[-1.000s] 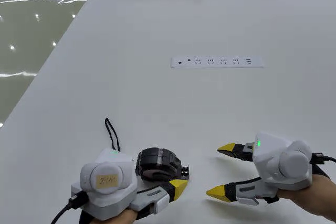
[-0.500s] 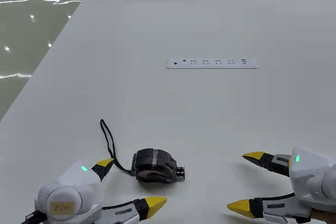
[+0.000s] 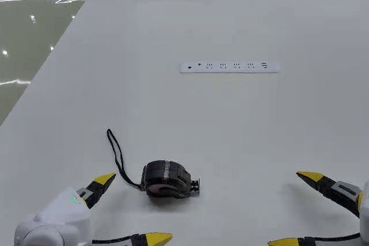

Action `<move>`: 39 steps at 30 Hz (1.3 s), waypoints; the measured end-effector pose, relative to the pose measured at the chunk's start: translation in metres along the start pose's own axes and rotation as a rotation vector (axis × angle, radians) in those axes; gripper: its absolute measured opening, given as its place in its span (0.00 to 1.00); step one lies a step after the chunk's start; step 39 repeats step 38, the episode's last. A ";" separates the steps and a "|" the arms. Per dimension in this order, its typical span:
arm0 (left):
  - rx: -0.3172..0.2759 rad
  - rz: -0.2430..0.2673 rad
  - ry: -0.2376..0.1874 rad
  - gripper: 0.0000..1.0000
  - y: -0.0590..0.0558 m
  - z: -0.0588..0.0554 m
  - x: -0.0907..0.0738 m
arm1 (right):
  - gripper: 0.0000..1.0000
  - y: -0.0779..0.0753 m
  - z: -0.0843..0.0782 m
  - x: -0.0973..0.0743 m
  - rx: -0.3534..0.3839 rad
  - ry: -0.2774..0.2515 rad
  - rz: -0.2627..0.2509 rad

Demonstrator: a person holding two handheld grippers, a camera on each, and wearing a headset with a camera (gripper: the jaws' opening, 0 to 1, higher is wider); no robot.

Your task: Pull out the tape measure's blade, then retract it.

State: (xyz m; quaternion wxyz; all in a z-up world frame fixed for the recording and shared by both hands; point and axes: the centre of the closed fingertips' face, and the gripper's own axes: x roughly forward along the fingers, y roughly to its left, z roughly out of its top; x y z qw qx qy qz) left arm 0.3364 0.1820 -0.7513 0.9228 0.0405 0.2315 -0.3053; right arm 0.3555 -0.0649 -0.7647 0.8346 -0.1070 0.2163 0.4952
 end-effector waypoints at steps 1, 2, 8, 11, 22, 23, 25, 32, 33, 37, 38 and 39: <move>-0.005 -0.002 -0.011 0.97 0.000 0.002 -0.001 | 0.97 0.000 -0.002 -0.002 0.001 0.002 -0.008; -0.007 -0.002 -0.030 0.98 0.000 0.004 -0.002 | 0.98 -0.001 -0.003 -0.006 0.001 -0.006 -0.014; 0.011 -0.029 -0.061 1.00 -0.005 0.007 -0.007 | 1.00 -0.003 -0.003 -0.020 0.028 -0.059 -0.042; 0.022 -0.039 -0.075 1.00 -0.008 0.008 -0.009 | 1.00 -0.002 -0.006 -0.025 0.038 -0.056 -0.045; 0.028 -0.022 -0.098 1.00 -0.007 0.010 -0.014 | 1.00 -0.001 -0.009 -0.032 0.035 -0.062 -0.064; 0.027 -0.023 -0.100 1.00 -0.008 0.011 -0.014 | 1.00 0.000 -0.009 -0.032 0.035 -0.060 -0.064; 0.031 -0.023 -0.105 1.00 -0.008 0.012 -0.016 | 1.00 -0.001 -0.008 -0.032 0.026 -0.059 -0.063; 0.042 -0.022 -0.120 1.00 -0.009 0.013 -0.018 | 1.00 -0.004 -0.004 -0.032 0.025 -0.061 -0.060; 0.043 -0.023 -0.120 1.00 -0.009 0.013 -0.018 | 1.00 -0.005 -0.004 -0.032 0.020 -0.062 -0.061; 0.041 -0.026 -0.126 1.00 -0.011 0.013 -0.019 | 1.00 -0.006 -0.004 -0.032 0.021 -0.062 -0.056; 0.038 -0.026 -0.126 1.00 -0.011 0.013 -0.019 | 1.00 -0.006 -0.004 -0.032 0.020 -0.063 -0.056; 0.038 -0.026 -0.126 1.00 -0.011 0.013 -0.019 | 1.00 -0.006 -0.004 -0.032 0.020 -0.063 -0.056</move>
